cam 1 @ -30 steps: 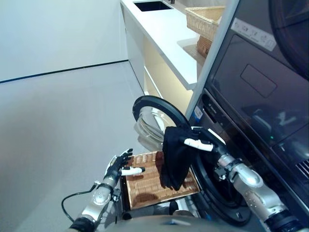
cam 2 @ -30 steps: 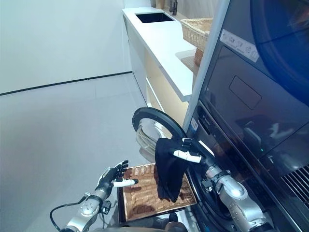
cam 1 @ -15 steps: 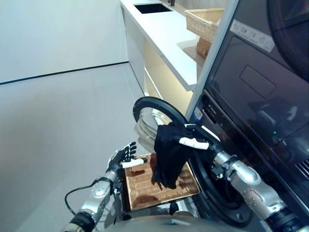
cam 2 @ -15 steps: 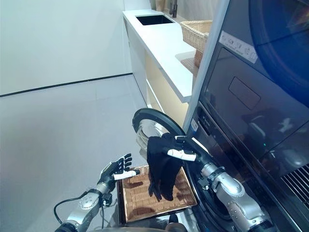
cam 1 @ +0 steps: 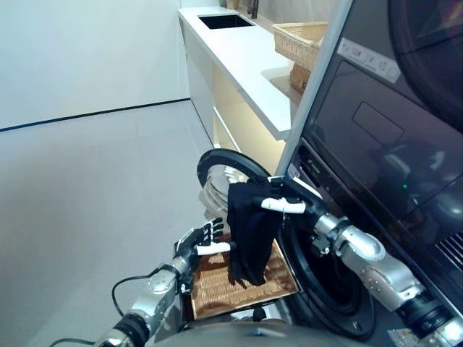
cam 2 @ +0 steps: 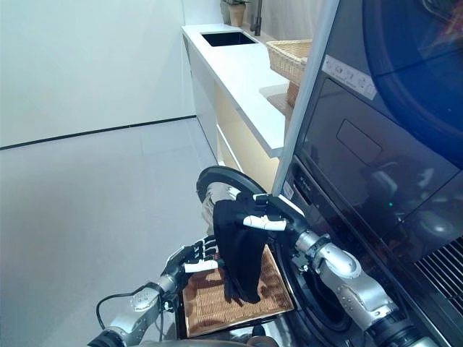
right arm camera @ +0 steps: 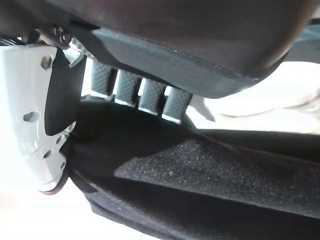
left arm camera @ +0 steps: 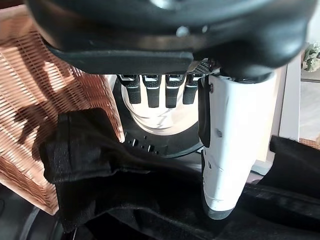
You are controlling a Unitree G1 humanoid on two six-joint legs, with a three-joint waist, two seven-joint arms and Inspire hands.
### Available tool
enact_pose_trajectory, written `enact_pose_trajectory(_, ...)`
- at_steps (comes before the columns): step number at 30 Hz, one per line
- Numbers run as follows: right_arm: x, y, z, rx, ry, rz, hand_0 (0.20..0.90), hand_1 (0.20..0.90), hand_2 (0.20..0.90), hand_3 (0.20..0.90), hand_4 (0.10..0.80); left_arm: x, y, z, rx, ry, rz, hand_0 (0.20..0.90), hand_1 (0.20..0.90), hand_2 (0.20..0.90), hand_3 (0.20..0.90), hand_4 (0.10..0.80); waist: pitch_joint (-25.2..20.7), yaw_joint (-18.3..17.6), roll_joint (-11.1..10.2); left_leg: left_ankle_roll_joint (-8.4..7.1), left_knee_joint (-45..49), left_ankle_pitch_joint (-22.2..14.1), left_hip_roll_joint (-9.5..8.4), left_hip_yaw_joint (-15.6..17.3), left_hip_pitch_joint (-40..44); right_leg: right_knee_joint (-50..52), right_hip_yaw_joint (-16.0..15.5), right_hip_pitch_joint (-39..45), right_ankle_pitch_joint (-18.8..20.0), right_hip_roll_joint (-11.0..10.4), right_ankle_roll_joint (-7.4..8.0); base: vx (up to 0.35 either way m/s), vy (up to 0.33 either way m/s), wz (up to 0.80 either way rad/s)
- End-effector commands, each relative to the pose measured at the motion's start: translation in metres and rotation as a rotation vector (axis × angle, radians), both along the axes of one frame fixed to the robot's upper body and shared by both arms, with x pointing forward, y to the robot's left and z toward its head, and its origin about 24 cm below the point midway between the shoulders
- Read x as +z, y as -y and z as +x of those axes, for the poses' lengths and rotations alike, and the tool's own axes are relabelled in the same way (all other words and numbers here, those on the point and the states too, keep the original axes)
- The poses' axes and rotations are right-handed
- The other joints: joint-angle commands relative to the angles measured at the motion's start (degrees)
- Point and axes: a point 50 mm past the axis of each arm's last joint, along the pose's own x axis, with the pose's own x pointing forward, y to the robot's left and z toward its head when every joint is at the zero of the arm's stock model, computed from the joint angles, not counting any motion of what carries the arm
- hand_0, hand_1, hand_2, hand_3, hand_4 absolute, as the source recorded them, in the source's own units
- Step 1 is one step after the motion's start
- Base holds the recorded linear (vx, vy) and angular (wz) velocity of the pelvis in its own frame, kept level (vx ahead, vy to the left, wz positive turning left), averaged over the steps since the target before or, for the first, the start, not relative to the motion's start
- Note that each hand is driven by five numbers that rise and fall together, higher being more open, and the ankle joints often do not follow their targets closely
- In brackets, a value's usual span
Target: Pick up the clothes and place them into the washing machine
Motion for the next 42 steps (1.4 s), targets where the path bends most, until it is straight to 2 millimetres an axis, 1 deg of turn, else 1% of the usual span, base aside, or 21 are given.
enact_pose_trajectory(1,0.059,-0.028,0.02,0.114,0.25,0.133,0.2,0.2,0.2,0.2,0.3,0.04,0.018,0.04,-0.064,0.196,-0.113,0.9,0.9,0.9,0.9,0.8,-5.8,0.7,-3.2,-5.7,3.1,-0.7,2.4,-2.3,-0.7,2.7,-0.7,0.0,3.1,-4.8,3.51,0.0,0.0,0.0)
enact_pose_trajectory(4,0.063,-0.031,0.024,0.122,0.257,0.135,0.2,0.2,0.2,0.2,0.3,0.039,0.021,0.04,-0.066,0.176,-0.153,0.9,0.9,0.9,0.9,0.8,-6.0,0.7,-3.3,-5.66,3.1,-0.8,2.3,-2.2,-0.6,2.7,-0.6,-0.1,3.2,-4.8,3.52,0.0,0.0,0.0)
enact_pose_trajectory(12,0.069,-0.031,0.029,0.132,0.27,0.127,0.2,0.2,0.2,0.2,0.3,0.043,0.024,0.041,-0.114,0.185,-0.174,0.9,0.9,0.9,0.9,0.8,-6.5,0.7,-3.3,-5.68,3.2,-0.9,2.31,-2.2,-0.7,2.3,-0.4,-0.1,3.3,-4.8,3.58,0.0,0.0,0.0)
enact_pose_trajectory(16,0.069,-0.031,0.031,0.146,0.268,0.111,0.2,0.2,0.2,0.2,0.3,0.045,0.021,0.04,-0.132,0.188,-0.177,0.9,0.9,0.9,0.9,0.8,-6.7,0.8,-3.3,-5.63,3.3,-0.9,2.18,-2.1,-0.8,2.3,-0.4,-0.1,3.3,-4.7,3.5,0.0,0.0,0.0)
enact_pose_trajectory(21,0.068,-0.031,0.034,0.15,0.258,0.104,0.2,0.2,0.2,0.2,0.3,0.044,0.012,0.039,-0.115,0.179,-0.182,0.9,0.9,0.9,0.9,0.8,-6.9,0.9,-3.4,-5.65,3.5,-1.0,2.27,-2.1,-0.7,2.3,-0.4,0.0,3.4,-4.7,3.51,0.0,0.0,0.0)
enact_pose_trajectory(26,0.069,-0.034,0.035,0.157,0.263,0.113,0.2,0.2,0.2,0.2,0.3,0.044,0.014,0.039,-0.116,0.177,-0.188,0.9,0.9,0.9,0.9,0.8,-7.0,0.9,-3.5,-5.61,3.5,-1.0,2.16,-2.2,-0.7,2.3,-0.5,0.1,3.5,-4.8,3.48,0.001,0.001,0.01)
enact_pose_trajectory(32,0.072,-0.047,0.034,0.202,0.269,0.15,0.2,0.2,0.2,0.2,0.3,0.046,0.03,0.044,-0.147,0.185,-0.195,0.9,0.9,0.9,0.9,0.8,-7.1,0.6,-3.6,-5.52,3.5,-1.1,2.11,-2.1,-0.6,2.3,-0.2,0.0,3.5,-4.7,3.44,0.001,0.001,0.01)
enact_pose_trajectory(40,0.073,-0.051,0.034,0.206,0.269,0.167,0.2,0.2,0.2,0.2,0.3,0.052,0.046,0.052,-0.158,0.2,-0.227,0.9,0.9,0.9,0.9,0.8,-7.2,0.2,-3.7,-5.5,3.5,-1.1,2.18,-1.9,-0.5,2.4,-0.1,-0.1,3.5,-4.6,3.45,0.0,0.0,0.0)
enact_pose_trajectory(42,0.072,-0.053,0.033,0.208,0.264,0.173,0.2,0.2,0.2,0.2,0.3,0.053,0.053,0.052,-0.175,0.2,-0.233,0.9,0.9,0.9,0.9,0.8,-7.2,0.0,-3.7,-5.48,3.5,-1.1,2.16,-1.9,-0.5,2.4,0.0,-0.3,3.6,-4.5,3.5,0.0,0.0,0.0)
